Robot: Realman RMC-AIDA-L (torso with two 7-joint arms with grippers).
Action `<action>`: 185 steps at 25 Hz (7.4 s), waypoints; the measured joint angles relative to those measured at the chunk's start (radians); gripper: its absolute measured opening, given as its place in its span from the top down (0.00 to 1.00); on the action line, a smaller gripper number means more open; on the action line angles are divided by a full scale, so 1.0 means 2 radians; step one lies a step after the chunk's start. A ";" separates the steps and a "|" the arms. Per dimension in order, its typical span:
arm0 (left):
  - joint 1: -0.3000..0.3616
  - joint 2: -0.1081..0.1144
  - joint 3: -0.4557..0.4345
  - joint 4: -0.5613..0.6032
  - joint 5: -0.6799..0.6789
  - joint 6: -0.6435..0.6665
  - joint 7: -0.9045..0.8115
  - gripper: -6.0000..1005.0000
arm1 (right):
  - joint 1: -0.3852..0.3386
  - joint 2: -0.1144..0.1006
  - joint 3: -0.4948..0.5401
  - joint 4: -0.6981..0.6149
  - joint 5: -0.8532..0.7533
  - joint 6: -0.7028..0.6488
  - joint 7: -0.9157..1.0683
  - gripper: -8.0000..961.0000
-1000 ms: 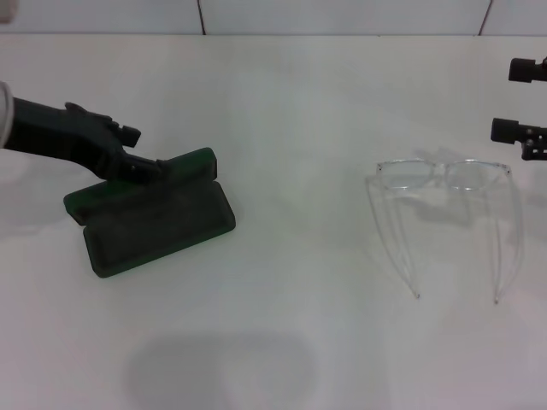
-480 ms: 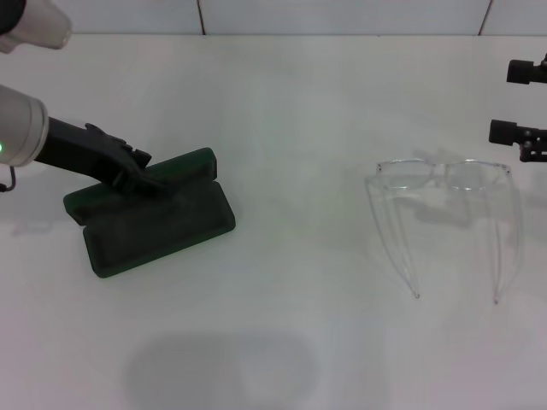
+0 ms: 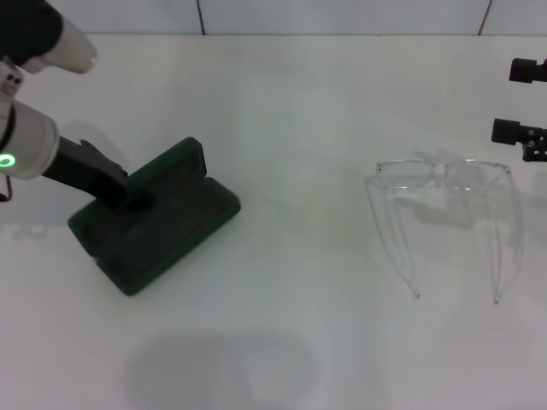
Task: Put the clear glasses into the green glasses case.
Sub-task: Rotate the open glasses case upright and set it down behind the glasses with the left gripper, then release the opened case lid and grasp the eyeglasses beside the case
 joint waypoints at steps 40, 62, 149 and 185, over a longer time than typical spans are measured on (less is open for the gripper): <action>0.039 -0.003 0.356 0.118 -0.070 -0.185 0.069 0.85 | -0.070 0.009 0.142 0.023 0.001 -0.091 -0.033 0.17; 0.006 -0.004 0.398 0.066 -0.071 -0.271 0.073 0.90 | -0.071 0.010 0.142 0.031 0.001 -0.099 -0.035 0.18; 0.054 -0.003 0.416 0.083 -0.072 -0.312 -0.014 0.63 | -0.076 0.011 0.168 0.048 0.000 -0.137 -0.043 0.23; 0.090 -0.002 0.402 0.167 -0.044 -0.239 -0.013 0.31 | -0.071 0.011 0.165 0.048 -0.004 -0.135 -0.035 0.25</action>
